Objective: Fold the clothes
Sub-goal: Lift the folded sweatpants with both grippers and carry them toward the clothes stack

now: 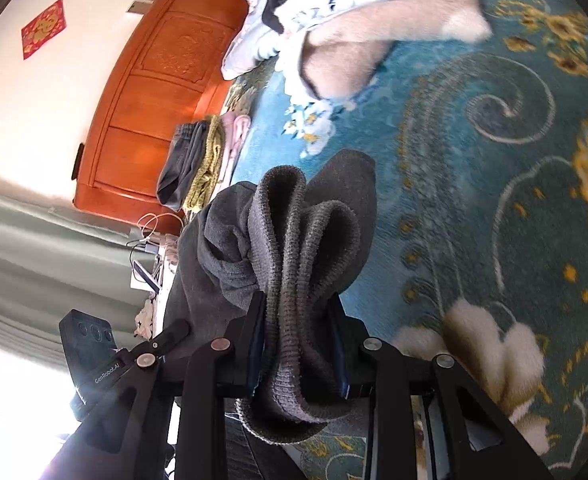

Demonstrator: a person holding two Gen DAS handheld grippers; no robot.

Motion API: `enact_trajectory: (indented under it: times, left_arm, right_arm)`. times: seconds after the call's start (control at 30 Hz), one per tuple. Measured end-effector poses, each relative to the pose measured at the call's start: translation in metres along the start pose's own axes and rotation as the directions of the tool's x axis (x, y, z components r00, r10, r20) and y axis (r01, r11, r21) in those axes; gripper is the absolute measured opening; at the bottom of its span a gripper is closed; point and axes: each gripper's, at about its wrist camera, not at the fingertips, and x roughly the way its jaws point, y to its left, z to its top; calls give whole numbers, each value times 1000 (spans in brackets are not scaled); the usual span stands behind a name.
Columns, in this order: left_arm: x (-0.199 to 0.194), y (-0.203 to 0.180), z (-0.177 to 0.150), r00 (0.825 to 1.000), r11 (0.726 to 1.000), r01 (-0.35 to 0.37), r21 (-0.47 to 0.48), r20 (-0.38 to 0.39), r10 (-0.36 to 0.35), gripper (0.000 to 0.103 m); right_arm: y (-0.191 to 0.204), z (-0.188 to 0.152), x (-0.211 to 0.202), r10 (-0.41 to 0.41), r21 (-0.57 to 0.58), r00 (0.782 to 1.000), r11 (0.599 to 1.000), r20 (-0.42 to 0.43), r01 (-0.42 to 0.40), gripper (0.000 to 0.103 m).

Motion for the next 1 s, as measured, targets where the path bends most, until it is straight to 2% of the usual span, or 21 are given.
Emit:
enact_trajectory:
  times: [0.2,0.47,0.77,1.0]
  left_arm:
    - [-28,27,41,998,1000,-6,-14,66,7,31]
    - [-61,59,110,986,1000,-2,-15,165,4,31]
    - [-91,93,192,965,1000,-2,-25,263,8,31]
    - [-105,131,264,941,997,17,-78,339,10,31]
  right_arm:
    - [55,39,30,24,-114,999,993,-41,-29,30]
    - [129,89,85,56,-219,993,973,-100,-76,30]
    - [217,146,148,71,-324,985,939,-156,-119,30]
    - [303,200,206,36,-439,984,892,-177,-112,30]
